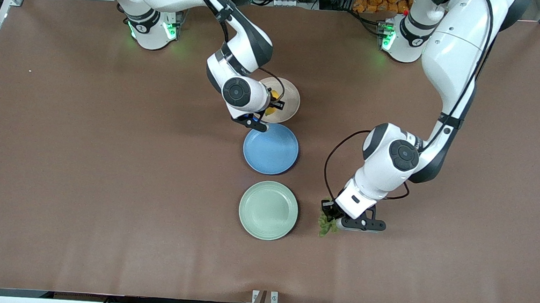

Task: Place lemon and lettuce in plates
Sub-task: 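Carry the lemon toward the beige plate while the left gripper lifts the lettuce, then release the lemon on the beige plate while the left gripper lowers lettuce onto green plate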

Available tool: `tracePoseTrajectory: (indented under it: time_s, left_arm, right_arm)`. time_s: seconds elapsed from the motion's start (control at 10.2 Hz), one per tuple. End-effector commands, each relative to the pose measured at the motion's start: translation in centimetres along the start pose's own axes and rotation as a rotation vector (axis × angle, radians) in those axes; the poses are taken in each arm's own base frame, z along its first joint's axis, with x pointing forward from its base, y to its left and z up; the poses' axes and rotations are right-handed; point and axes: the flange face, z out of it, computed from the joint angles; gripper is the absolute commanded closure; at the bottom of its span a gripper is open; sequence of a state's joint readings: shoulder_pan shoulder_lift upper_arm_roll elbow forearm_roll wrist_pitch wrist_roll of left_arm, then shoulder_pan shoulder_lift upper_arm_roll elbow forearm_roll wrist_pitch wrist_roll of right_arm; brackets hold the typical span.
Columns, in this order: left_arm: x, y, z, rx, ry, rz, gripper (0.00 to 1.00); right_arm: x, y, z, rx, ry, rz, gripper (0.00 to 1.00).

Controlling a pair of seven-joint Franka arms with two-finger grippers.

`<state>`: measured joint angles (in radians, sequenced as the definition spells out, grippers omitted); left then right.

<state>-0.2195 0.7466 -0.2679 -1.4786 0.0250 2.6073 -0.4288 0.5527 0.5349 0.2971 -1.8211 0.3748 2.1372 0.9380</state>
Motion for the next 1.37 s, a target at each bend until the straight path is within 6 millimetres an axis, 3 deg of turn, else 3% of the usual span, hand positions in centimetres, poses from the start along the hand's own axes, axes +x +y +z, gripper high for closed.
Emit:
tracePoseTrajectory:
  time_s: [0.0, 0.1, 0.2, 0.29, 0.39, 0.49, 0.59, 0.88, 1.17, 1.27]
  left_arm:
    - [-0.9, 1.6, 1.5, -0.057, 0.039, -0.039, 1.0]
    - [-1.4, 2.4, 2.0, -0.069, 0.045, -0.068, 1.0]
    - [-2.2, 4.0, 2.2, -0.084, 0.046, -0.115, 1.0]
    - [-3.3, 6.0, 2.6, -0.091, 0.039, -0.138, 1.0]
    - [-4.3, 7.0, 3.3, -0.096, 0.032, -0.153, 1.0]
    - [-5.0, 7.6, 3.8, -0.097, 0.023, -0.173, 1.0]
    - [-6.0, 8.8, 4.3, -0.111, 0.023, -0.175, 1.0]
    - [-6.0, 10.3, 5.0, -0.183, 0.097, -0.191, 1.0]
    - [-6.4, 11.0, 6.4, -0.215, 0.126, -0.188, 0.99]
    - [-6.8, 11.6, 6.4, -0.218, 0.121, -0.186, 0.53]
  right_arm:
    - [-1.4, -0.4, 1.5, -0.021, 0.013, -0.009, 1.0]
    - [-1.4, -0.4, 2.6, -0.031, 0.007, -0.009, 1.0]
    - [-1.4, -0.6, 2.7, -0.026, 0.012, -0.012, 0.87]
    - [-1.4, -0.6, 2.7, -0.025, 0.011, -0.011, 0.58]
    - [-1.5, -0.5, 2.8, -0.029, 0.01, -0.012, 0.38]
    - [-1.7, -0.6, 3.0, -0.032, 0.01, -0.014, 0.0]
    - [-1.6, -0.6, 2.8, -0.028, 0.013, -0.014, 0.0]
    - [-1.0, -0.3, 1.5, -0.019, 0.017, -0.005, 0.0]
    - [1.6, 1.5, -2.4, -0.027, 0.055, -0.015, 0.0]
    - [2.6, 2.3, -4.0, -0.024, 0.057, -0.033, 0.0]
